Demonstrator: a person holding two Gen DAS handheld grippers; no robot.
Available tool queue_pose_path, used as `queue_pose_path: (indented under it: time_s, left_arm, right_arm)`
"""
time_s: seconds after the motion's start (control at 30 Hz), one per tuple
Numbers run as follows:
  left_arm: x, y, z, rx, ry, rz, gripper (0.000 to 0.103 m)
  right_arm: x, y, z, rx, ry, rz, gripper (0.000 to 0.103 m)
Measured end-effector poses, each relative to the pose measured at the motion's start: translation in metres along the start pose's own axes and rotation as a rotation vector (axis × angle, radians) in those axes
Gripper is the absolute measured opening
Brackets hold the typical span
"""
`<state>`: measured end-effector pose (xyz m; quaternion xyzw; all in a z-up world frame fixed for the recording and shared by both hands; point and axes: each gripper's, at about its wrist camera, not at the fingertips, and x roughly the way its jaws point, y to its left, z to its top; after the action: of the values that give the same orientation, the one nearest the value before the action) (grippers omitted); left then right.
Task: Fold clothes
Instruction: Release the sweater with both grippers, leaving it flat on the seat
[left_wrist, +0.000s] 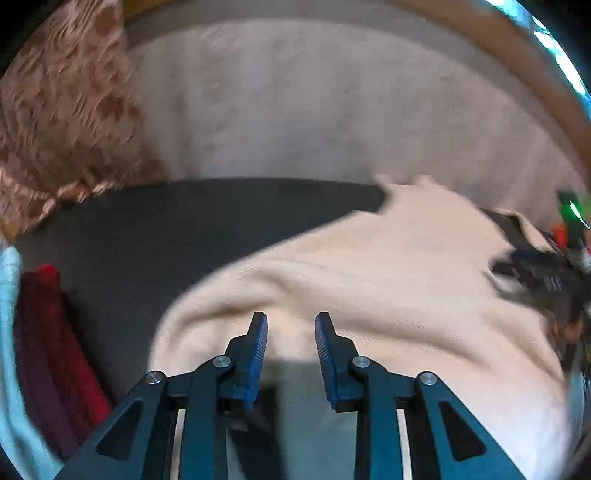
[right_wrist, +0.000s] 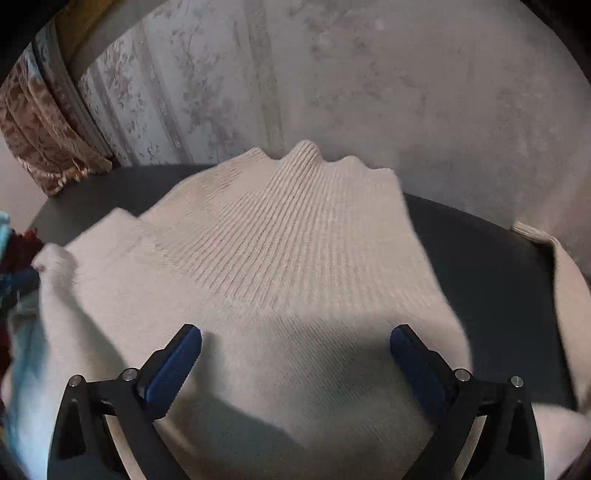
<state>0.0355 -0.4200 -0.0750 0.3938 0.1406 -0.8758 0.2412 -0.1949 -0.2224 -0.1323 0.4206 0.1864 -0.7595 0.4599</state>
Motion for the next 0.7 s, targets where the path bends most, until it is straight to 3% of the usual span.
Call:
queue_pose_path:
  time_s: [0.13, 0.17, 0.27, 0.4, 0.53, 0.7]
  left_arm:
    - [-0.033, -0.03, -0.031, 0.064, -0.036, -0.102, 0.027]
    - [-0.038, -0.035, -0.039, 0.078, -0.034, -0.114, 0.027]
    - [-0.051, -0.049, -0.063, 0.119, -0.026, -0.14, 0.027]
    - [-0.06, -0.06, -0.09, 0.145, 0.008, -0.17, 0.029]
    - [-0.061, -0.055, -0.119, 0.126, 0.055, -0.152, 0.029]
    - [-0.076, -0.036, -0.15, 0.023, 0.082, -0.183, 0.029]
  right_arm:
    - [-0.063, 0.006, -0.02, -0.034, -0.086, 0.127, 0.103]
    - [-0.079, 0.009, -0.034, -0.038, -0.081, 0.206, 0.103]
    - [-0.109, 0.017, -0.082, -0.073, -0.025, 0.268, 0.103]
    - [-0.126, 0.015, -0.145, -0.055, 0.068, 0.265, 0.103]
    - [-0.128, -0.001, -0.202, 0.014, 0.141, 0.193, 0.103]
    - [-0.15, 0.005, -0.251, 0.02, 0.073, 0.162, 0.103]
